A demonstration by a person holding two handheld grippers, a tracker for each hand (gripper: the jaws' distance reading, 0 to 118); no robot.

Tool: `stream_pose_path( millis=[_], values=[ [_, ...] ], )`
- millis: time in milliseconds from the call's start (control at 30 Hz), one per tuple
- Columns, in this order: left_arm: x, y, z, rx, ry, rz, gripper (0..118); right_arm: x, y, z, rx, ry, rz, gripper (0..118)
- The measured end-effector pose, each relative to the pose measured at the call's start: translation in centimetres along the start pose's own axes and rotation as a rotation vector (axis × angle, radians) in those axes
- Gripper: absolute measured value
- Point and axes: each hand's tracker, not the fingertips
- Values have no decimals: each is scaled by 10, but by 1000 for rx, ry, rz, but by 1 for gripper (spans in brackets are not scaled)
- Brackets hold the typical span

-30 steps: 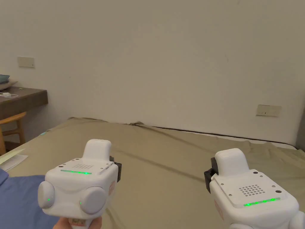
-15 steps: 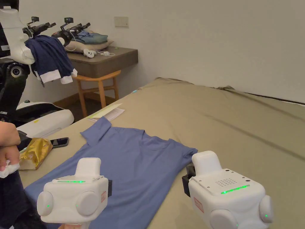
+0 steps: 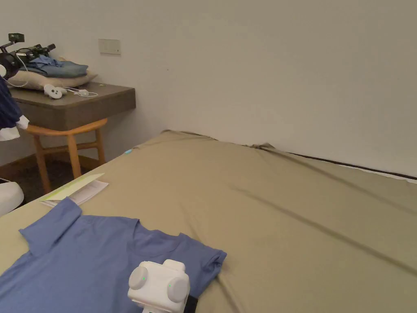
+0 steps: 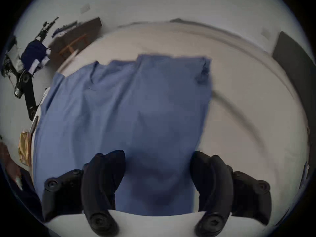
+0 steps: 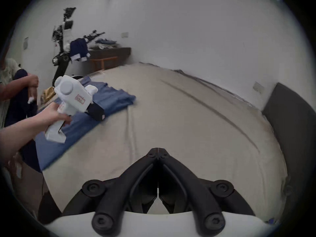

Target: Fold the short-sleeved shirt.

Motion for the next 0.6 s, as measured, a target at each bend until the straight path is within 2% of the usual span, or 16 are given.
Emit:
stream_pose_path(
  millis=[33,67,100,133,167,233,267,333,367,433,500,600],
  values=[
    [-8,3,-7,-4,-59,14,95,7,-7,-4,-12,-2,-27,2],
    [-22,3,-1,57,-106,84,95,13,-12,-7,-16,-7,-39,2],
    [-29,4,0,68,-96,119,95,16,-16,-10,-21,-15,-46,2],
    [-32,0,-3,42,-133,130,93,18,-21,-13,-25,-22,-60,2],
    [-27,-8,0,74,-111,104,88,20,-26,-15,-27,-15,-76,2],
    [-20,-11,10,55,-107,55,85,21,-37,-15,-37,-4,-90,2],
    [-23,-8,16,48,-173,83,77,21,-43,-14,-44,-2,-95,2],
    [-25,-10,23,49,-211,188,15,21,-53,-12,-65,-2,-103,2],
    [-28,-15,20,36,-193,211,6,23,-59,-9,-72,-3,-114,2],
    [-39,-18,17,61,-259,241,5,26,-65,-4,-84,-4,-126,2],
    [-52,-19,27,118,-254,293,5,34,-73,10,-89,-7,-131,2],
    [-59,-19,79,282,-243,250,5,50,-80,39,-68,-63,-128,2]
  ],
)
